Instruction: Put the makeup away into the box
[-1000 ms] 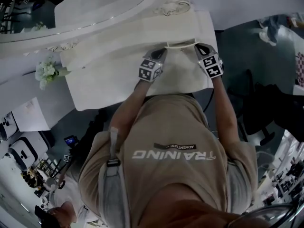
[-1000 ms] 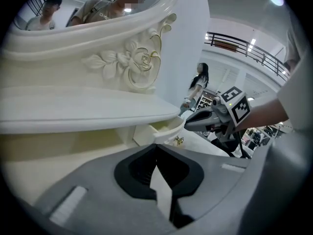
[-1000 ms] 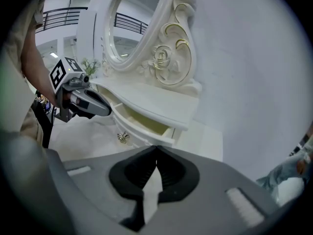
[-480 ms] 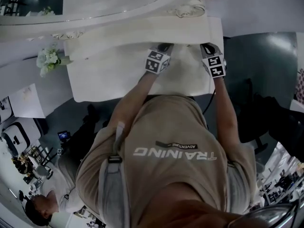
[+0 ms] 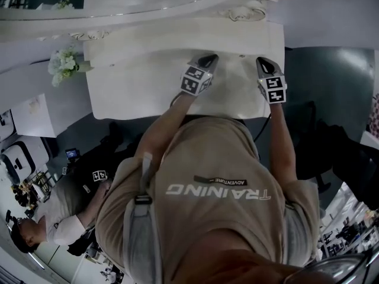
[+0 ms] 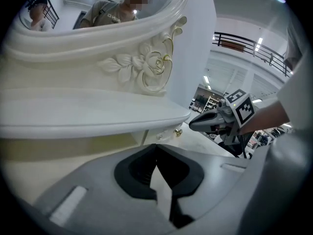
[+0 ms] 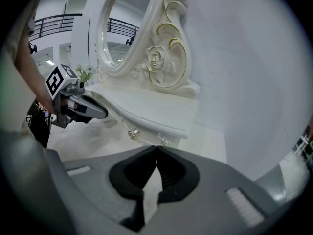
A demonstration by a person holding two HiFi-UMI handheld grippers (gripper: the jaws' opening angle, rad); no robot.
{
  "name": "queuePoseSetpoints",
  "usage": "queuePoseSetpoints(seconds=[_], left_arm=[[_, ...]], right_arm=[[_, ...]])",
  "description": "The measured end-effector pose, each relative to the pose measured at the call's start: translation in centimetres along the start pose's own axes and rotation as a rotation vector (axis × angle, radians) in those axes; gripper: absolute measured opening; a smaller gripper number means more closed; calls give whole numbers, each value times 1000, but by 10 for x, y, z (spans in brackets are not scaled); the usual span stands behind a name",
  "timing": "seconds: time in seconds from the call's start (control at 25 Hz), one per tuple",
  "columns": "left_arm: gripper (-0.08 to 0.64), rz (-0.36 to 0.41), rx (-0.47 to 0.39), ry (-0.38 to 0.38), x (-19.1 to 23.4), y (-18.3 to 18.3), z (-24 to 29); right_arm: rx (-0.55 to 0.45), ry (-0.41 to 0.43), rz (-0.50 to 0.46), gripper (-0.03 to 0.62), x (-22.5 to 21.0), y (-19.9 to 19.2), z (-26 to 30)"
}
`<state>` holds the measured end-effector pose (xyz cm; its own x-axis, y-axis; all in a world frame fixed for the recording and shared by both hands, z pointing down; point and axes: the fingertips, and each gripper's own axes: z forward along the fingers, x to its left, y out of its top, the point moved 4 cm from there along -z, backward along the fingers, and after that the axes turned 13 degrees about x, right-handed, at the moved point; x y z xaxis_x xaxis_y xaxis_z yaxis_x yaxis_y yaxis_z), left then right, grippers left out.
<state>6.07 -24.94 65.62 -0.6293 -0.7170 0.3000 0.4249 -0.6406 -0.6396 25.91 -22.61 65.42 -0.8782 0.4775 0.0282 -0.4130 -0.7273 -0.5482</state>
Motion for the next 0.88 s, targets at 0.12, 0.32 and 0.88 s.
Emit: queuePoseSetpoints(seconds=[0.12, 0.32, 0.88], left_arm=[[3, -12, -25, 10, -1, -10, -21], [3, -23, -82, 35, -2, -21, -59], [3, -48, -293, 154, 4, -33, -192]], right_arm=[[-28, 9, -5, 5, 12, 1, -12], [-85, 36, -28, 5, 44, 13, -32], [-286, 160, 8, 5, 137, 68, -67]])
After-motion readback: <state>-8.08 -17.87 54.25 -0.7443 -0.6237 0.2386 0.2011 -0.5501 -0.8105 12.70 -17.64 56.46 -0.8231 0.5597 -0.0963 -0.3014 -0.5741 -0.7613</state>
